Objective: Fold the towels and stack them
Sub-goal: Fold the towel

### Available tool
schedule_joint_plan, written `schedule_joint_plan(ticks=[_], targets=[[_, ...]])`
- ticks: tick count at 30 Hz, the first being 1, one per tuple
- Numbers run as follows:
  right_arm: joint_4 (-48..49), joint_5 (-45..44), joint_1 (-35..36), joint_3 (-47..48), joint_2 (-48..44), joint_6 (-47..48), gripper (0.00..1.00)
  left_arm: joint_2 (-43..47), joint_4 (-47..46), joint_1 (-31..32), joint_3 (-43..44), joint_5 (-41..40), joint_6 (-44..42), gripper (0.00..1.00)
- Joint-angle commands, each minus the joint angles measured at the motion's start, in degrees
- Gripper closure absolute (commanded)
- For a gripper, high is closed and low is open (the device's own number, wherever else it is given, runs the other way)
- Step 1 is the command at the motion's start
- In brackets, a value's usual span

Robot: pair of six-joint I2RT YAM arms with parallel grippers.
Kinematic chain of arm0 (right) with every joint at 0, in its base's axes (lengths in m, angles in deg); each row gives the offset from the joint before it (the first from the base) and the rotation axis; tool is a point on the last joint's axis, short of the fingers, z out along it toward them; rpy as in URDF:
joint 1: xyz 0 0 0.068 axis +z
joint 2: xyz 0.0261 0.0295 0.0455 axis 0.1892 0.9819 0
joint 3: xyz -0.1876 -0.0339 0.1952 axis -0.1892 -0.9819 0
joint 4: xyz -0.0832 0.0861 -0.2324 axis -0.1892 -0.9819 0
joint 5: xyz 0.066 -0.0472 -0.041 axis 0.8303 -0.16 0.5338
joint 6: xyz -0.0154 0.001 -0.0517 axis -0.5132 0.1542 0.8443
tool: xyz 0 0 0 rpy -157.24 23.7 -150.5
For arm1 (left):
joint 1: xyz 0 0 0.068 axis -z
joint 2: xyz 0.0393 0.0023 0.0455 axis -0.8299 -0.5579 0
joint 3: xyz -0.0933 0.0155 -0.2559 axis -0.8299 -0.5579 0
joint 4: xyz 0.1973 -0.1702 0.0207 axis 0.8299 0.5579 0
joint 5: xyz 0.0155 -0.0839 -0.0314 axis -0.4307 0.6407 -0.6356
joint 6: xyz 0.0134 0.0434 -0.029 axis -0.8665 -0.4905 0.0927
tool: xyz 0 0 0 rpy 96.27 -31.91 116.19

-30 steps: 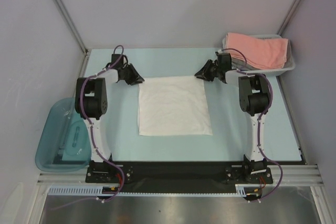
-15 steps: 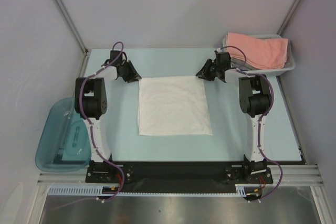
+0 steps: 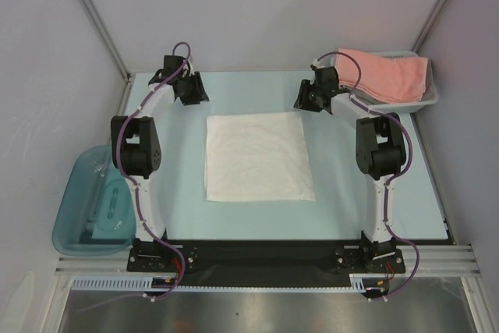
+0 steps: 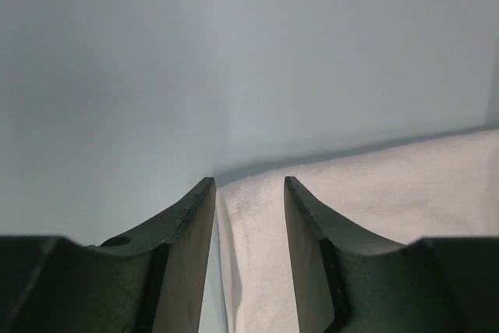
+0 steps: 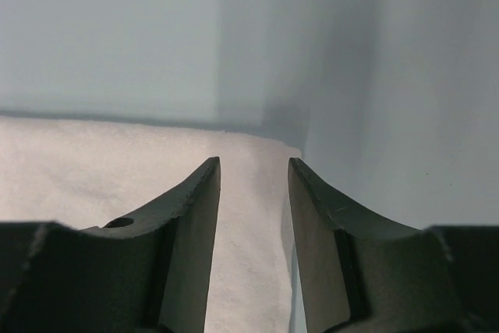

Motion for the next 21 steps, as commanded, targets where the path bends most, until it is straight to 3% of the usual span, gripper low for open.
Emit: schedule_joint_plan(ticks=[1, 12, 21], targets=[[-3.74, -4.26, 0.81, 2.47, -1.83, 6.67, 0.54, -0.07, 5.09, 0.62, 2.38, 0.06, -6.98, 0.53], [-6.29, -3.91, 0.98, 4.49, 1.42, 12.91, 0.5, -2.0, 9.49, 2.91, 1.76, -2.84, -12.53, 0.46], [-8.22, -3.82, 1.24, 6.86, 4.75, 14.58, 0.52, -8.15, 14.14, 3.17, 7.82, -6.0, -12.88, 0.48]])
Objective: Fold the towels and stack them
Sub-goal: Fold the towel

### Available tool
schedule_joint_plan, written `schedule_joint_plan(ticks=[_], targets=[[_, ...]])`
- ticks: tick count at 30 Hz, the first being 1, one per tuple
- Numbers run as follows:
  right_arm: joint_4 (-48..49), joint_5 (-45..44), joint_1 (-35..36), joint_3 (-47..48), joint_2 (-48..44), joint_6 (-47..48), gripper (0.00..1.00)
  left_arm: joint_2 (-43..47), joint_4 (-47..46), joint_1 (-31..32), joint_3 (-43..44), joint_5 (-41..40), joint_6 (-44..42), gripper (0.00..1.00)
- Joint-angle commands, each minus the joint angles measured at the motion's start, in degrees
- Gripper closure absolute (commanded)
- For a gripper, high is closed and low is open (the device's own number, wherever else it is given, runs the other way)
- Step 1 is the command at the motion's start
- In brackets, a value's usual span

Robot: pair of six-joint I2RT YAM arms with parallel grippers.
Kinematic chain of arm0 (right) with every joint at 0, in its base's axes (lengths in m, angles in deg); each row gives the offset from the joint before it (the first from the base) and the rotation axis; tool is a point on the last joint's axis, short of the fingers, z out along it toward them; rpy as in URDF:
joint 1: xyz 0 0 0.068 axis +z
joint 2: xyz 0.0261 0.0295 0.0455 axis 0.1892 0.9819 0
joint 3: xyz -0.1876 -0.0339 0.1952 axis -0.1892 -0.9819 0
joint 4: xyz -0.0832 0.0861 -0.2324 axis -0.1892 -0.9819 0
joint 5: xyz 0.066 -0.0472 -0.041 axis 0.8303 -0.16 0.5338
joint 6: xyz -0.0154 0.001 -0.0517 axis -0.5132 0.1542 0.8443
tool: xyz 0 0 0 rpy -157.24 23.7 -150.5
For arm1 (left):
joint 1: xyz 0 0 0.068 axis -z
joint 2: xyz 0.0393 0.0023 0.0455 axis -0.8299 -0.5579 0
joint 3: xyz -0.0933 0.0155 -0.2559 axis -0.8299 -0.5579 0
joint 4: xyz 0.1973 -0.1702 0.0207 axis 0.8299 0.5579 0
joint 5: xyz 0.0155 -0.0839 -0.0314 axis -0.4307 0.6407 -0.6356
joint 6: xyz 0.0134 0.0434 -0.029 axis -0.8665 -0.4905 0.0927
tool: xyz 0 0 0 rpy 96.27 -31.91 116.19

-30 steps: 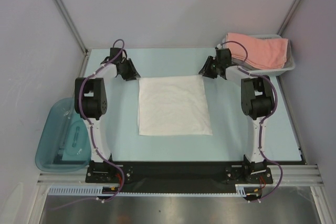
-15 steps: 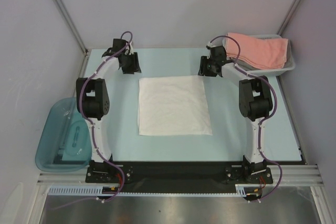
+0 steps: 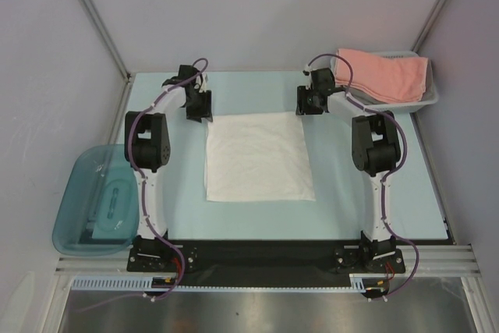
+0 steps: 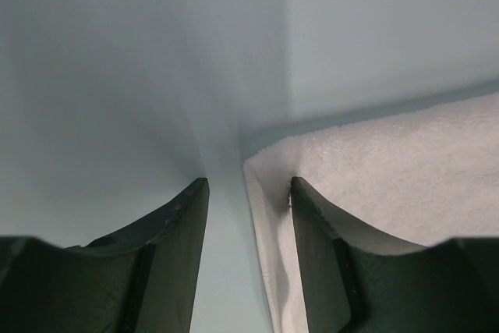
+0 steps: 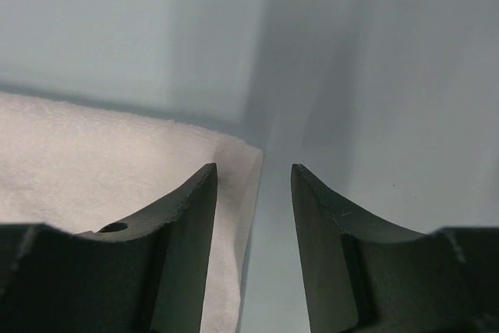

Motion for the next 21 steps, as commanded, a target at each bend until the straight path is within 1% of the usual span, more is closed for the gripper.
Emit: schedule_joint_plan(ticks=[1, 6, 10, 13, 14, 15, 16, 17, 19, 21], targets=[[-0.92, -0.83, 0.41, 3.1, 1.7, 1.8, 0.52, -1.38, 2.89, 0.46, 5.07, -2.5, -1.69, 0.48], [-1.27, -1.71, 0.85, 3.72, 2.84, 1.97, 0.56, -3.84, 3.51, 1.08, 7.01, -3.21, -1.6, 0.5], [-1.01, -2.15, 0.94, 3.99, 3.37, 1.8, 0.65, -5.16, 3.51, 1.61, 7.01, -2.95, -1.69, 0.54], [-0.84, -2.41, 1.03, 4.25, 3.63, 1.71, 0.73, -5.6, 3.16, 1.87, 6.75, -2.68, -1.87, 0.6], [-0.84, -2.5, 1.03, 4.42, 3.98, 1.62, 0.75, -5.69, 3.07, 1.96, 6.66, -2.68, -1.87, 0.64], [-0.84, -2.41, 1.03, 4.6, 3.9, 1.45, 0.81, -5.78, 2.81, 1.96, 6.57, -2.42, -1.78, 0.64], [-0.66, -2.5, 1.03, 4.51, 4.07, 1.45, 0.83, -5.87, 2.81, 1.96, 6.66, -2.33, -1.78, 0.65], [-0.57, -2.41, 1.03, 4.6, 3.99, 1.45, 0.86, -5.96, 2.72, 1.96, 6.75, -2.33, -1.78, 0.71], [-0.57, -2.59, 1.03, 4.86, 3.99, 1.19, 0.93, -5.87, 2.46, 1.96, 6.83, -2.33, -1.69, 0.76], [-0.4, -2.94, 1.03, 4.69, 3.72, 1.01, 0.97, -5.61, 2.02, 1.96, 7.01, -2.42, -1.43, 0.87]])
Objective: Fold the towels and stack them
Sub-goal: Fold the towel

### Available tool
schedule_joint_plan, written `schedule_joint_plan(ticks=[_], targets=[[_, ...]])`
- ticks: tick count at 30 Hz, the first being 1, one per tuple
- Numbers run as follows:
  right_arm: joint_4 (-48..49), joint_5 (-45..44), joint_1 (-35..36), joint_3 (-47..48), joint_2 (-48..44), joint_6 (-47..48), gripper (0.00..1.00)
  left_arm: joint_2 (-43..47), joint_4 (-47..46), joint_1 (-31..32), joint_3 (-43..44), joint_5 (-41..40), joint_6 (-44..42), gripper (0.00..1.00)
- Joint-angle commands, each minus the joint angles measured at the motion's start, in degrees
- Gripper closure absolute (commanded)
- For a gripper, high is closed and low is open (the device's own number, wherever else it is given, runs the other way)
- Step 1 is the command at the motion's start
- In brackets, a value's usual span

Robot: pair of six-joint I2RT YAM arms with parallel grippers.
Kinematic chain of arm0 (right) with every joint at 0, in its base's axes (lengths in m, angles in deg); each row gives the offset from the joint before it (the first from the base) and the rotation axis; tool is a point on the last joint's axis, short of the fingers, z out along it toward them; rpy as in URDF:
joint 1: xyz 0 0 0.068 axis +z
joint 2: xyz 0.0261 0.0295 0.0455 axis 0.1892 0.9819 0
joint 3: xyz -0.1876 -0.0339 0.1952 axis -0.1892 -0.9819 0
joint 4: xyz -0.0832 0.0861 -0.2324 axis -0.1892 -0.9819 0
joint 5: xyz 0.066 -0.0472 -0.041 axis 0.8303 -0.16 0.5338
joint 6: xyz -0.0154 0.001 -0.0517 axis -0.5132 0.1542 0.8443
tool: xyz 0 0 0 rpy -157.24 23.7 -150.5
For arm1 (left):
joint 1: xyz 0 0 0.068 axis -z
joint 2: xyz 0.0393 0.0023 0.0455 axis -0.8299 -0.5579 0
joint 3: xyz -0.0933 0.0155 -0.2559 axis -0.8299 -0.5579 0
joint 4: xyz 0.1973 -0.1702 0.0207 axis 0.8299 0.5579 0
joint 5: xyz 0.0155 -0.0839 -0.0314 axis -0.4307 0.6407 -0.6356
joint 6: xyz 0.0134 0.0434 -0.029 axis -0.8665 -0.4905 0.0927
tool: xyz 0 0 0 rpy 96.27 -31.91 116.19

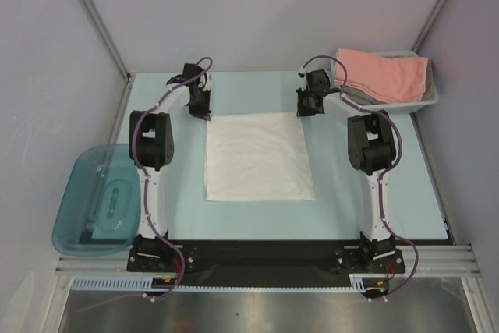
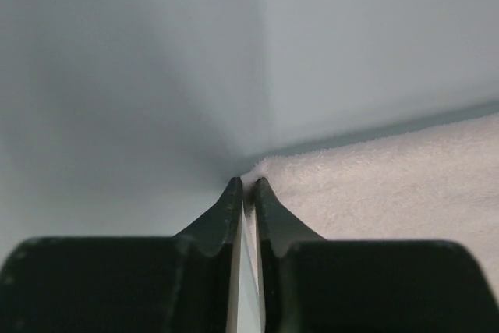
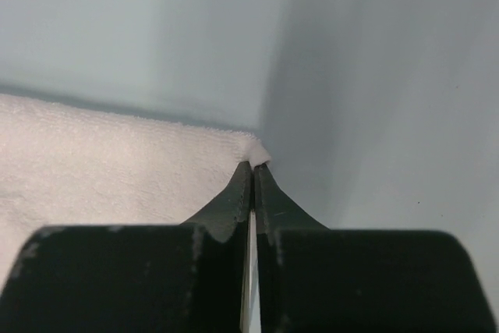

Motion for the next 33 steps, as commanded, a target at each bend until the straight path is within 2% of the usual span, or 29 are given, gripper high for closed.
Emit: schedule_joint_plan(ticks=[1, 3, 12, 17, 26, 33], targets=[[0.56, -1.8, 0.09, 2.35, 0.6, -0.19, 1.0, -1.5, -0.54, 0.63, 1.31, 0.68, -0.57, 0.91], [1.44, -2.94, -0.08, 1.65, -0.19, -1.07, 1.0, -0.36, -2.03, 0.63, 1.13, 1.04, -0.05, 1.0], [12.6, -6.2, -0.17, -9.42, -11.52, -4.67, 1.0, 16.14, -19.94, 0.54, -14.13, 2.44, 6.89, 1.0], [17.17, -8.38, 0.18, -16.71, -19.35, -5.99, 1.0, 22.84, -24.96, 0.54, -21.7, 2.18, 9.88, 1.0], [20.69, -9.97, 1.67, -31.3, -30.42, -8.45, 1.0, 36.2, -30.51, 0.98, -40.5, 2.44, 15.07, 1.0], [20.43, -12.0, 3.69, -41.5, -40.7, -11.0, 1.0, 45.08, -29.37, 1.94, -49.48, 1.74, 17.27, 1.0]])
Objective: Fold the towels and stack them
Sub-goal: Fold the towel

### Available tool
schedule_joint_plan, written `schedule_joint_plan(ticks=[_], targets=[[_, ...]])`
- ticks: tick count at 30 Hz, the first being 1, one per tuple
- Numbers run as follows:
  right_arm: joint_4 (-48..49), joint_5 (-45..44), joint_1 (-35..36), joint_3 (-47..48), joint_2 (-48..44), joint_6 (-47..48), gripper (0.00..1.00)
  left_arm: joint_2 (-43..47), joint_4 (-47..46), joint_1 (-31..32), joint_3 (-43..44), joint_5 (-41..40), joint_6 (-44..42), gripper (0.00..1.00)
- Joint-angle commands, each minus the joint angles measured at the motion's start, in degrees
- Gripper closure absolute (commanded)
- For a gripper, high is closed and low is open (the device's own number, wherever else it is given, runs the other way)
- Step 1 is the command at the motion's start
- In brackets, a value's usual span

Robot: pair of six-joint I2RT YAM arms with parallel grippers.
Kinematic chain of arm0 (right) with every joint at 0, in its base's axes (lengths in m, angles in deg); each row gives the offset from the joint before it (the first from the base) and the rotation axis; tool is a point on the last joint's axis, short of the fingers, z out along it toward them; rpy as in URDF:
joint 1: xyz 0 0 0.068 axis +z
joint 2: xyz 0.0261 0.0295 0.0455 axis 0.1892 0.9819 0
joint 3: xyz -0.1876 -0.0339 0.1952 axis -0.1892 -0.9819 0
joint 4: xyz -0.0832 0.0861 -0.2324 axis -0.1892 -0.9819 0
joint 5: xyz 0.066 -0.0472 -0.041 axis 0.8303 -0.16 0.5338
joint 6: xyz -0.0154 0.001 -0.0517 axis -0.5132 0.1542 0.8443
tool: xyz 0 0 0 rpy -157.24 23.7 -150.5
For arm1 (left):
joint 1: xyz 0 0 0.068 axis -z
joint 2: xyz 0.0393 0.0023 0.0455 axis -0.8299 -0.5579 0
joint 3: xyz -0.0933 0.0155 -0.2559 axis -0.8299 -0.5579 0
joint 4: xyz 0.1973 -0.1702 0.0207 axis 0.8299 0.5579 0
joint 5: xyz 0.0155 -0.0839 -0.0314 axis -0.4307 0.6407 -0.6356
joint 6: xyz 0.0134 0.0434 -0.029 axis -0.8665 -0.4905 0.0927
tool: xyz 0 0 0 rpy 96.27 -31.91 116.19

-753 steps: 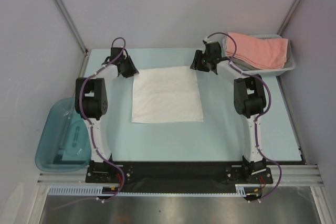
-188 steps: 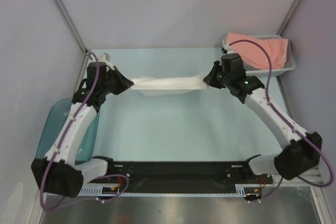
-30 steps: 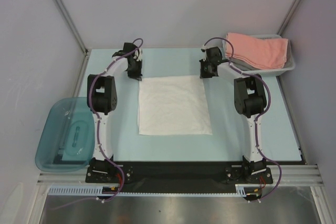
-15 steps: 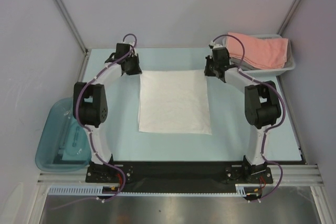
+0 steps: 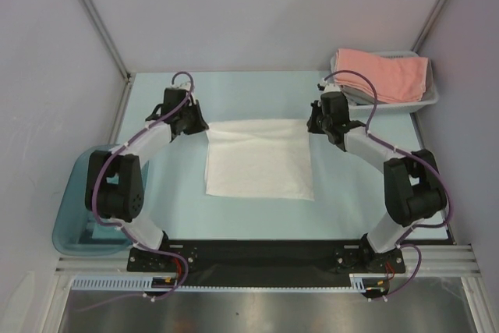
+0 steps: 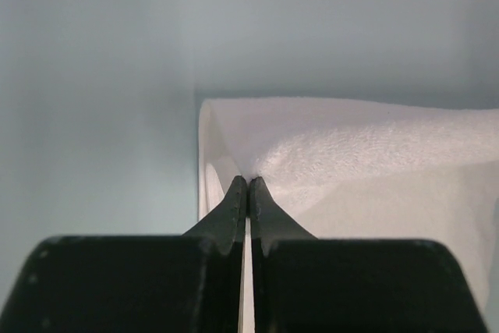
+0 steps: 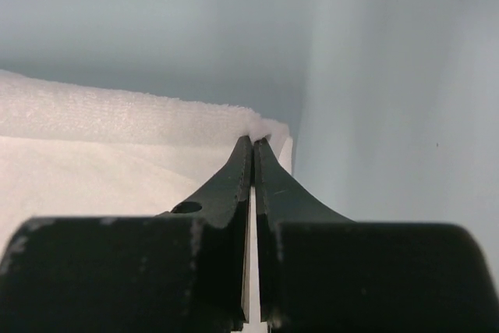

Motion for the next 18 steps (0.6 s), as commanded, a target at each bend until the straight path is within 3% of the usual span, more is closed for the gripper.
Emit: schedule_joint_plan(ticks=[1, 18], targets=[[1.83, -3.82, 0.96, -2.84, -7.63, -1.82, 1.0, 7.64, -1.61, 0.92, -3.9, -0.99, 2.1, 1.0], [-1.77, -7.6, 6.15, -20.95, -26.19, -7.1, 1.0, 22.94, -1.61, 5.4, -20.07, -2.4, 4.65, 1.0]])
